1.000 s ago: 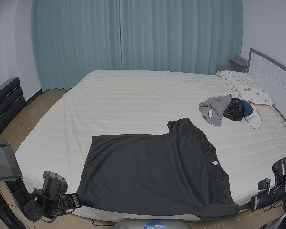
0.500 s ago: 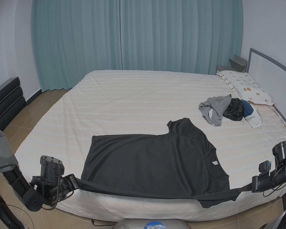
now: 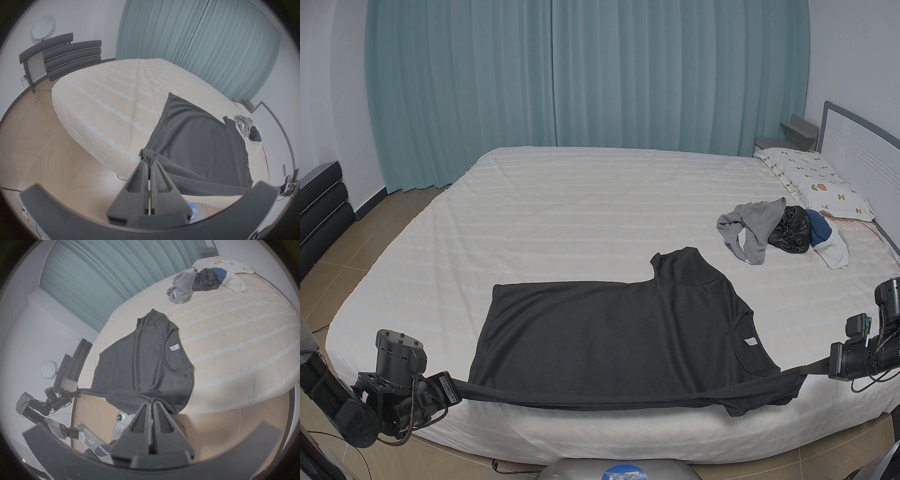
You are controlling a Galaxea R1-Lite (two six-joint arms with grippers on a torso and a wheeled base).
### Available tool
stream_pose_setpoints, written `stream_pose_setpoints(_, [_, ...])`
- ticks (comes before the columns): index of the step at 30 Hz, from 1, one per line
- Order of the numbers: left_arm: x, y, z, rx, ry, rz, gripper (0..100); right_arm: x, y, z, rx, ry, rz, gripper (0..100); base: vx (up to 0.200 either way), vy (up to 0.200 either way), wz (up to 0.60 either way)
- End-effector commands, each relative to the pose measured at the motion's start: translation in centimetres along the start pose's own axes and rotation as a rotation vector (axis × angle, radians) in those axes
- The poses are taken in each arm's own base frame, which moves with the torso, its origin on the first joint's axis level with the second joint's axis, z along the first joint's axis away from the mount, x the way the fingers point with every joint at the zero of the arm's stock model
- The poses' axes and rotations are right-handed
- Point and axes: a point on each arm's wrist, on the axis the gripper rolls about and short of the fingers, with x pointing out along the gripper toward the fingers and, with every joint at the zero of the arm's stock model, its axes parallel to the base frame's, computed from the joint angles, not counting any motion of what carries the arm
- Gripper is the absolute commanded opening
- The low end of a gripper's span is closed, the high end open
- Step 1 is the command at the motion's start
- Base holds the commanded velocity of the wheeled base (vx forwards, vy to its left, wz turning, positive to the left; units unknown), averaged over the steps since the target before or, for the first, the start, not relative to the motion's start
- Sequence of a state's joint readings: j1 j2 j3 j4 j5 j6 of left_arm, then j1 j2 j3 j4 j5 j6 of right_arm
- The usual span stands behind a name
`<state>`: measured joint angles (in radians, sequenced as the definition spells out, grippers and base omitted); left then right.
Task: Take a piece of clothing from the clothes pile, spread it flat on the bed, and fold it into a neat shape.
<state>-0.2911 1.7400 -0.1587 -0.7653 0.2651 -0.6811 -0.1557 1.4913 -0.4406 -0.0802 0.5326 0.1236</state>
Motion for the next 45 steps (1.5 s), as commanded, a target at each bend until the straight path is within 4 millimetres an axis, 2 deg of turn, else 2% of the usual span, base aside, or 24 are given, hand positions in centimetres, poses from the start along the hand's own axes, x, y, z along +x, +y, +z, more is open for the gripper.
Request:
stream_pose_setpoints(1, [-0.8, 0.0, 0.1, 0.004, -0.003, -0.012, 0, -0.1, 0.3, 0.5, -0.021, -0.02, 0.006, 0, 0.0, 0.0, 0.0])
stream_pose_setpoints(5, [-0.7, -0.1, 0.1, 0.007, 0.007, -0.011, 0, 0.3, 0.6, 0.5, -0.037, -0.007, 0.013, 0, 0.0, 0.0, 0.0])
stream_pose_setpoints(11, [0.5, -1.3, 1.1, -0.009, 0.021, -0.059, 0, 1.1, 0.5, 1.7, -0.041, 0.001, 0.015, 0, 0.0, 0.0, 0.0])
stream_pose_setpoints(23, [4.2, -3.0, 2.4, -0.021, 0.024, -0.039, 0, 3.5, -0.5, 4.4, -0.024, 0.023, 0.007, 0, 0.0, 0.0, 0.0])
stream_pose_setpoints(28, [4.5, -3.1, 2.9, -0.026, 0.025, -0.027, 0, 4.1, -0.6, 5.1, 0.008, 0.026, 0.009, 0, 0.0, 0.0, 0.0])
stream_pose_setpoints(36, [3.2, -3.3, 3.8, -0.023, 0.031, -0.017, 0, 5.0, -1.0, 5.7, 0.018, 0.035, 0.008, 0, 0.0, 0.0, 0.0])
stream_pose_setpoints(45, [3.7, -3.2, 3.9, -0.027, 0.034, -0.006, 0, 5.7, -1.3, 6.3, 0.012, 0.024, 0.009, 0, 0.0, 0.0, 0.0])
